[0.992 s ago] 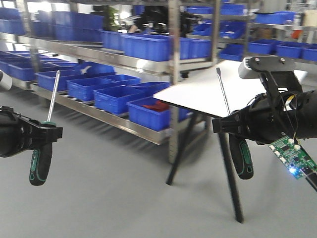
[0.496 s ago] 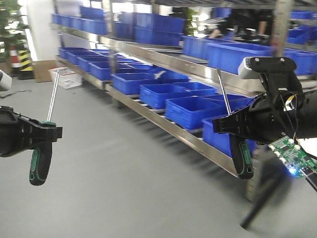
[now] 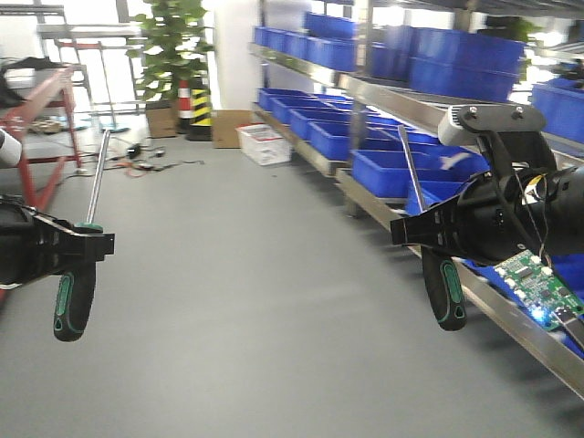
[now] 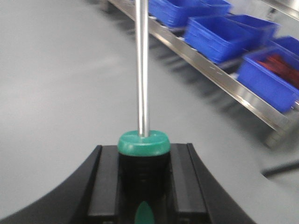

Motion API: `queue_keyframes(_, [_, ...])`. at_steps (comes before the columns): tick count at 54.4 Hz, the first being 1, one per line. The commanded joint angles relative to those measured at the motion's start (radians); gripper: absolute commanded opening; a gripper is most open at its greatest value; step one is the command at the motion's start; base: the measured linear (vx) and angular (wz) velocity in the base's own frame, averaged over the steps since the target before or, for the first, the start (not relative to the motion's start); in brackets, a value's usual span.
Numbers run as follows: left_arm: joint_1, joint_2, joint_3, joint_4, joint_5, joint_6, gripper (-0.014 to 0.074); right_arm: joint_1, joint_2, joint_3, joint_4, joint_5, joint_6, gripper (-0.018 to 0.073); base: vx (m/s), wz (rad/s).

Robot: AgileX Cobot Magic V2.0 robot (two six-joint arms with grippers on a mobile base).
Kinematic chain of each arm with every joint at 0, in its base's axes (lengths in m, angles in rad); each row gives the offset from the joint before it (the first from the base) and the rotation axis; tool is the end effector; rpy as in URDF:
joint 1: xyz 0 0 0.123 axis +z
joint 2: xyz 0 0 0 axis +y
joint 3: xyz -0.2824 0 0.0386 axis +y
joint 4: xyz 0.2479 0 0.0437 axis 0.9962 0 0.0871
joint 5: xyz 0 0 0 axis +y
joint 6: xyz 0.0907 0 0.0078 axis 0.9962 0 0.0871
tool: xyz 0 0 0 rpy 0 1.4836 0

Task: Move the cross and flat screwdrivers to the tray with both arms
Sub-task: 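Hold both screwdrivers while the base drives to the shelving tray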

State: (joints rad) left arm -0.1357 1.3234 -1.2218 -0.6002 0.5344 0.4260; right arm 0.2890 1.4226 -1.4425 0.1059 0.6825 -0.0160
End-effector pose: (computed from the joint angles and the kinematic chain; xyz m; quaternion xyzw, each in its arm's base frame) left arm 0.2908 -0.0662 0.3851 0.0885 0.8417 -0.1855 0.4993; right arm 0.3047 0.0969 0.4073 -0.1134 0.8703 0.1134 0.4656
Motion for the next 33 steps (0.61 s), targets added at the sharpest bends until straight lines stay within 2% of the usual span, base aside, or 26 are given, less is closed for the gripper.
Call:
queue_keyframes(1, [-0.005,-0.033,-0.032,-0.034,-0.065,-0.001,0.0000,-0.003,-0.032,-0.034,0.006,-0.083,-0.006,-0.0008,0.57,0.57])
queue_keyframes(16, [-0.005,-0.033,-0.032,-0.034,-0.067,-0.001,0.0000,-0.003,-0.032,-0.034,0.006,-0.083,-0.006,-0.0008,0.57,0.49])
queue_keyframes(33, [-0.005,-0.033,-0.032,-0.034,-0.067,-0.001,0.0000,-0.003,-0.032,-0.034,0.006,-0.083,-0.006,-0.0008,0.57,0.33])
